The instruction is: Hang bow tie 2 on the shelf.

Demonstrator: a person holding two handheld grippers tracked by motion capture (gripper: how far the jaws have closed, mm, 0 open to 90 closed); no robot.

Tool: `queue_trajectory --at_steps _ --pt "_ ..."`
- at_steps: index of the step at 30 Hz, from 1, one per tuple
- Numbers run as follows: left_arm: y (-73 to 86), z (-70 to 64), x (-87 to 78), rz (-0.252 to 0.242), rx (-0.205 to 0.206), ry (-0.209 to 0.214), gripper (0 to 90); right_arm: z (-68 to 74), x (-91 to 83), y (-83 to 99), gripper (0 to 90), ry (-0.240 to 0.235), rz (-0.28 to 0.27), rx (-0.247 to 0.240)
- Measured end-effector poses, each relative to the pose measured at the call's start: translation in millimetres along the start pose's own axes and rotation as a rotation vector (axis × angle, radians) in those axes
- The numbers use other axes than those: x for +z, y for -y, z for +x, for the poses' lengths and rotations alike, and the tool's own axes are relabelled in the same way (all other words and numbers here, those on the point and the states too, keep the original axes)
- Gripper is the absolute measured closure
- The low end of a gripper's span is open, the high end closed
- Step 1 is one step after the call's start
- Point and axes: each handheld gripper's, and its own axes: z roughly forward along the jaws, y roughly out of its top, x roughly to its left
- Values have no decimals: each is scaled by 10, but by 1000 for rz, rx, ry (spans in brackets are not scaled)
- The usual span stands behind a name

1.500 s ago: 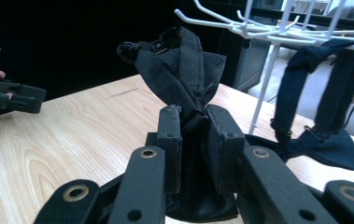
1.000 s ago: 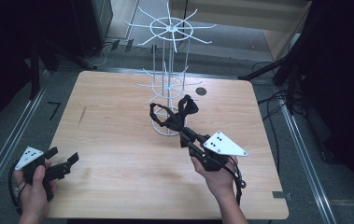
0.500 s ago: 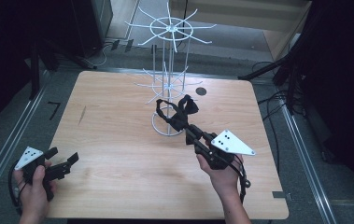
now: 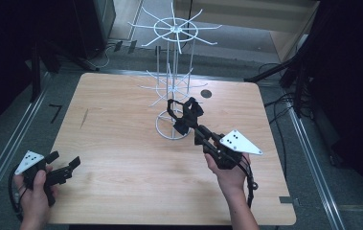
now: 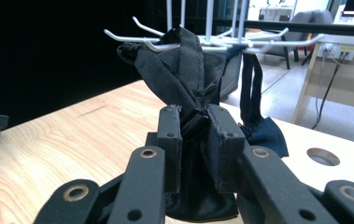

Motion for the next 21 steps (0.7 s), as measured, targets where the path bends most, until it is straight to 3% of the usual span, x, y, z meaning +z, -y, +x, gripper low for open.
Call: queue_trajectory --at_steps 5,21 --pt "1 -1 -3 -2 4 0 77 -10 82 86 777 5 28 9" --pt "1 -1 -3 1 7 3 77 -93 273 326 766 91 103 51"
